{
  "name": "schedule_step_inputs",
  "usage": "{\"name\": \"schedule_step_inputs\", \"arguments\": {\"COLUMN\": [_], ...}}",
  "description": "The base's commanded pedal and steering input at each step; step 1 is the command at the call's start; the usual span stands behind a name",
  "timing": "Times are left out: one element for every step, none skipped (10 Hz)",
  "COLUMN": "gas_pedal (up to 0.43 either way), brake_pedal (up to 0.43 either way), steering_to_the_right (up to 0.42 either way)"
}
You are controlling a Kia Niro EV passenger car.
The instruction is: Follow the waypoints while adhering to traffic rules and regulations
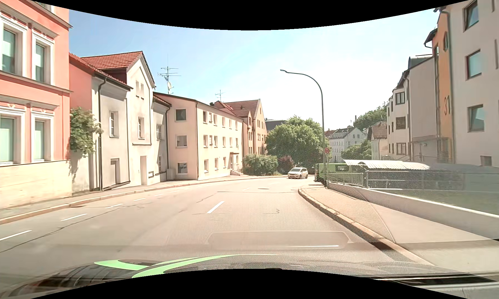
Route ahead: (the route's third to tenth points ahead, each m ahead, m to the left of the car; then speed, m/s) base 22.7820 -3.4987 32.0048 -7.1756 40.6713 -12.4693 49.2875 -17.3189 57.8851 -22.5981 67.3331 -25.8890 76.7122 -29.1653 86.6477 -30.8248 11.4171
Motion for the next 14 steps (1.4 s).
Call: {"name": "schedule_step_inputs", "arguments": {"gas_pedal": [0.0,0.0,0.0,0.0,0.0,0.0,0.0,0.0,0.0,0.0,0.0,0.0,0.0,0.0], "brake_pedal": [0.213,0.213,0.22,0.22,0.22,0.22,0.213,0.207,0.189,0.177,0.159,0.134,0.11,0.091], "steering_to_the_right": [0.011,0.022,0.031,0.039,0.048,0.055,0.058,0.061,0.063,0.062,0.062,0.062,0.063,0.066]}}
